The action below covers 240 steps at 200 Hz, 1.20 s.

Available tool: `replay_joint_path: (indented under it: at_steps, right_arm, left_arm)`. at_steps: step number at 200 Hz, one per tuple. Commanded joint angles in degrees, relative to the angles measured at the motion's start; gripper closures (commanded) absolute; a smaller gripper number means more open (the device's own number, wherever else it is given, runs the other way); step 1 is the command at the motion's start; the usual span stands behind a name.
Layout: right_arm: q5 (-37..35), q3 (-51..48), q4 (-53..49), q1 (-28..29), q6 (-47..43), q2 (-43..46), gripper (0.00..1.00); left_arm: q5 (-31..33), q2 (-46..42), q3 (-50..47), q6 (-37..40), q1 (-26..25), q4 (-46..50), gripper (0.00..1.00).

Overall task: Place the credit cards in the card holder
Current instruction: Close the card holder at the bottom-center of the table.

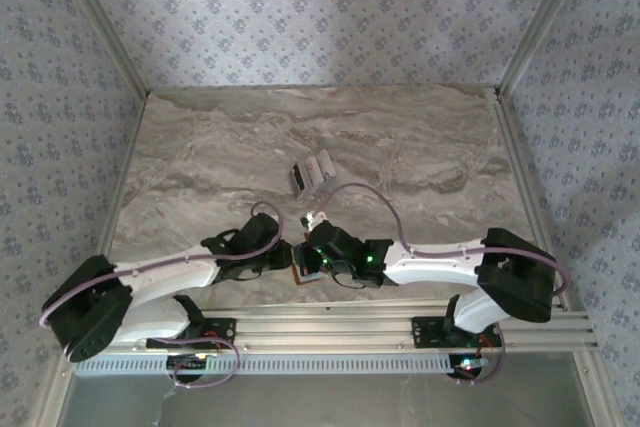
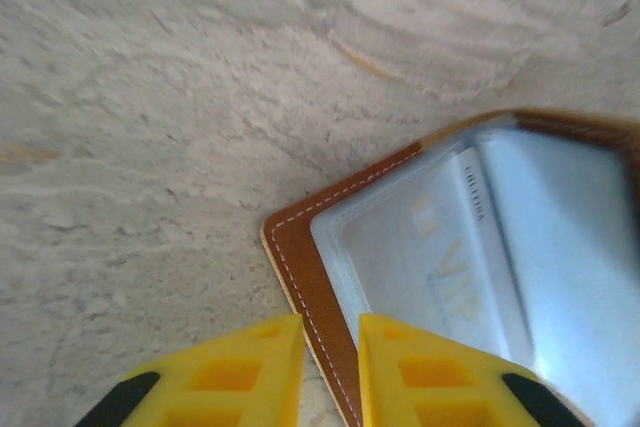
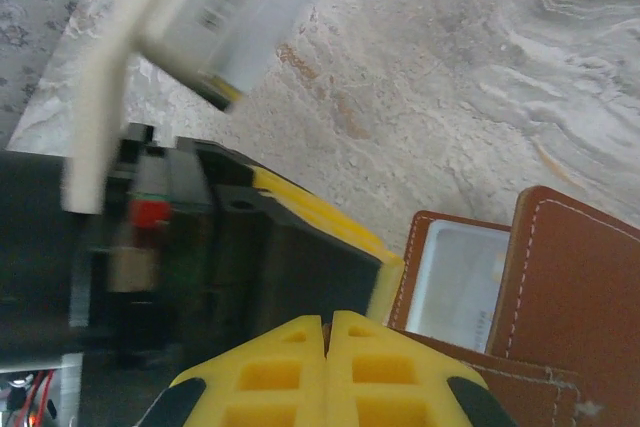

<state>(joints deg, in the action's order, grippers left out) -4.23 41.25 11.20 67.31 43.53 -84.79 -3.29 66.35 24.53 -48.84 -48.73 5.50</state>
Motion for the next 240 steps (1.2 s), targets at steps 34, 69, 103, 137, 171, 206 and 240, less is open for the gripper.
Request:
replay_joint_path:
  at_steps: [34, 69, 103, 137, 171, 206, 240]
  right_arm:
    - [5.3, 1.4, 5.0, -1.1, 1.4, -5.6, 0.97]
    - [8.9, 3.5, 6.1, -1.7, 1.7, -10.6, 0.80]
    - [12.2, 7.5, 2.1, -1.6, -0.4, -12.4, 0.58]
    - [12.0, 8.2, -5.1, -2.0, -3.3, -7.0, 0.38]
    - [9.9, 5.8, -11.1, -3.7, -4.9, 1.5, 0.30]
    - [9.7, 0.3, -13.2, -8.2, -5.6, 9.8, 0.31]
    - [7.6, -5.3, -14.4, -11.5, -5.0, 17.1, 0.43]
  left_arm:
    - [4.0, -16.3, -4.5, -2.5, 4.3, 16.5, 0.71]
    - [5.8, -28.7, -4.7, -3.5, 6.9, 27.3, 0.69]
    - [4.9, -34.6, -4.2, -2.8, 9.0, 31.4, 0.65]
    - [3.4, -31.8, -2.3, -1.1, 9.2, 30.1, 0.63]
    - [1.5, -26.8, 1.5, 2.3, 9.2, 27.4, 0.63]
    - [-1.8, -16.3, 7.3, 5.4, 8.8, 23.2, 0.64]
    - [0.2, -8.8, 13.6, 6.9, 6.2, 21.5, 0.65]
